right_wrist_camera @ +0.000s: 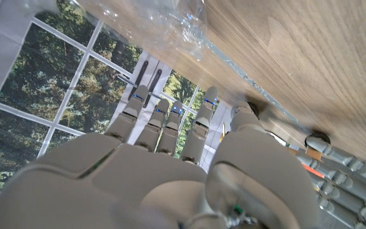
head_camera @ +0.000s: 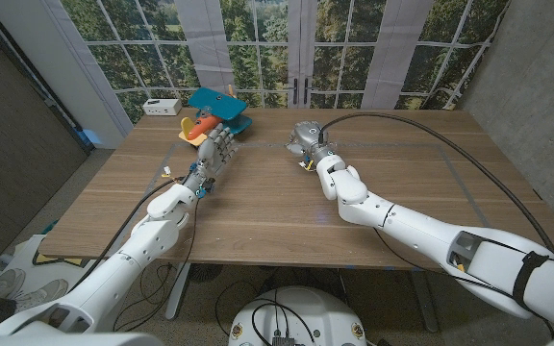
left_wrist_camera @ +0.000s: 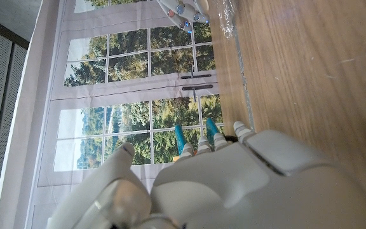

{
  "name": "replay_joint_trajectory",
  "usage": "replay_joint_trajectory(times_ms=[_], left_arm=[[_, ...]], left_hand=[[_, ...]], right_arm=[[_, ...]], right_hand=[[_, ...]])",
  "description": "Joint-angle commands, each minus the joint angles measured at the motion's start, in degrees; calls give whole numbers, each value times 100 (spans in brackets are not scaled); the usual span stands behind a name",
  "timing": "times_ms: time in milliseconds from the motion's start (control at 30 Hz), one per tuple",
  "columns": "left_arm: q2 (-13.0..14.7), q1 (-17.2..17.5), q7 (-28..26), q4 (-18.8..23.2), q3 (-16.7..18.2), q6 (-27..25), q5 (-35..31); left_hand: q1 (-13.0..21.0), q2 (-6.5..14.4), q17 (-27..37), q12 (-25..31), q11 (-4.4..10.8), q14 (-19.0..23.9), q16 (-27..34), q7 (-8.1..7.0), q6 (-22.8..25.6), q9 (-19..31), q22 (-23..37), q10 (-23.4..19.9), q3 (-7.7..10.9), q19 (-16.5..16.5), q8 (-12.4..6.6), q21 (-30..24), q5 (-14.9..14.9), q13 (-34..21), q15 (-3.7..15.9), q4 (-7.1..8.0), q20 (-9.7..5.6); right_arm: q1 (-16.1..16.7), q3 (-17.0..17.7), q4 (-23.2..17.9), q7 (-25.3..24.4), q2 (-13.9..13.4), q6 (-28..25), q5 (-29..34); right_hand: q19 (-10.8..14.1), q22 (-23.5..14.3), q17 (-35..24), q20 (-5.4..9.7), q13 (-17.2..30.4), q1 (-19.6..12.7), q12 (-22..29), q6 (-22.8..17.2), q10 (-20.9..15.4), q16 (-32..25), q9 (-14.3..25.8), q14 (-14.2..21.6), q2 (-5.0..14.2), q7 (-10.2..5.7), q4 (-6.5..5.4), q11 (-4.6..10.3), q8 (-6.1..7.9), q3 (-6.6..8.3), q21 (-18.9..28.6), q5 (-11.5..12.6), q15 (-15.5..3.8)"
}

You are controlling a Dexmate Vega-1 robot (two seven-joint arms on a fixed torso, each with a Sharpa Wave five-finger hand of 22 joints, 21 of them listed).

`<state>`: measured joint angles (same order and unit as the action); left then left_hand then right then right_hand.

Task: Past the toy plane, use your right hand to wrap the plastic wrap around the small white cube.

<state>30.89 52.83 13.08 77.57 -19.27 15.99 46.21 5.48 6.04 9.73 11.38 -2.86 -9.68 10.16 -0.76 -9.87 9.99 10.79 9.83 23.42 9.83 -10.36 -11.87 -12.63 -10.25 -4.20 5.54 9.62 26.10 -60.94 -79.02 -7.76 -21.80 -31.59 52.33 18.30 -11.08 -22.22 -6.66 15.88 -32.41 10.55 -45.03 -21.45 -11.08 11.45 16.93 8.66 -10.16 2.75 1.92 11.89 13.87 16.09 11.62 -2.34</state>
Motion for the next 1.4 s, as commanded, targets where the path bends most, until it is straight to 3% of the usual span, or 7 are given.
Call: replay_joint_trajectory(times_ms=[33, 333, 700, 900, 1100, 1333, 1400], left_arm=[[37, 57, -65, 70, 38, 13, -2], [59, 110, -105, 128, 62, -6, 22], [69, 122, -95, 129, 59, -8, 23], [74, 112, -80, 127, 52, -26, 27], [79, 108, -102, 127, 53, -30, 14], [94, 121, -137, 150, 67, -43, 14], [107, 131, -150, 166, 71, -61, 16]], left_hand=[[83, 33, 7, -8, 19, -1084, 0, -13, -718, 14, 13, 1090, 4, 36, -19, -16, 11, -19, -13, -42, 9], [86, 33, 8, -14, 2, -1090, 0, -57, -728, 14, 13, 1108, 5, 42, -14, -14, 14, -19, -15, -44, 10], [87, 33, 9, -18, -4, -1095, 1, -71, -733, 14, 14, 1127, 6, 50, -13, -13, 17, -19, -13, -45, 12], [86, 31, 9, -18, 1, -1094, 2, -75, -732, 15, 14, 1134, 5, 51, -14, -13, 19, -19, -15, -46, 15], [85, 30, 9, -16, 2, -1096, 2, -76, -741, 15, 14, 1132, 4, 55, -10, -12, 21, -19, -26, -46, 16], [87, 32, 9, -17, 2, -1100, 2, -74, -750, 15, 15, 1141, 6, 58, -8, -12, 23, -19, -23, -47, 15], [89, 34, 9, -17, 6, -1102, 2, -75, -754, 15, 15, 1143, 7, 57, -7, -13, 24, -19, -24, -48, 19]], right_arm=[[-556, -508, 879, 441, 413, -384, -50], [-1083, -847, 1819, 1299, 954, -935, -375], [-1316, -1290, 2358, 1024, 1149, -1425, -551], [-1333, -1400, 2573, 610, 1256, -1569, -681], [-1196, -1303, 2559, -172, 1228, -1368, -926], [-1284, -1204, 2824, -153, 1402, -977, -1423], [-1264, -1221, 2963, -465, 1466, -881, -1444]], right_hand=[[-67, -28, -20, -5, -8, 139, -1, 8, 82, -33, 12, -72, 19, 24, -98, -8, 13, -17, -29, -33, -215], [-720, -51, -3, -99, -93, 1082, -8, 1005, 861, -8, 20, -723, -38, 252, -613, -155, -193, -343, -276, -37, 56], [-760, -54, 36, -73, -114, 1174, 35, 1303, 954, -48, 19, -732, -265, 419, -586, -185, -182, -455, -277, -25, 90], [-704, -53, 92, -58, -135, 963, 66, 1580, 967, -74, 20, -691, -313, 484, -403, -155, -179, -398, -248, 33, 43], [-242, -48, 263, 68, -204, 176, 288, 756, 367, -262, 20, -170, -167, 353, 191, -19, 181, -64, -58, 159, -182], [-223, -45, 261, 59, -232, 243, 319, 340, 166, -310, 4, -88, -177, 416, 193, -17, 276, -111, -53, 130, -179], [-191, -43, 304, 64, -246, 4, 357, 95, 3, -321, -1, -9, -128, 353, 357, 17, 336, -2, -43, 164, -220]])
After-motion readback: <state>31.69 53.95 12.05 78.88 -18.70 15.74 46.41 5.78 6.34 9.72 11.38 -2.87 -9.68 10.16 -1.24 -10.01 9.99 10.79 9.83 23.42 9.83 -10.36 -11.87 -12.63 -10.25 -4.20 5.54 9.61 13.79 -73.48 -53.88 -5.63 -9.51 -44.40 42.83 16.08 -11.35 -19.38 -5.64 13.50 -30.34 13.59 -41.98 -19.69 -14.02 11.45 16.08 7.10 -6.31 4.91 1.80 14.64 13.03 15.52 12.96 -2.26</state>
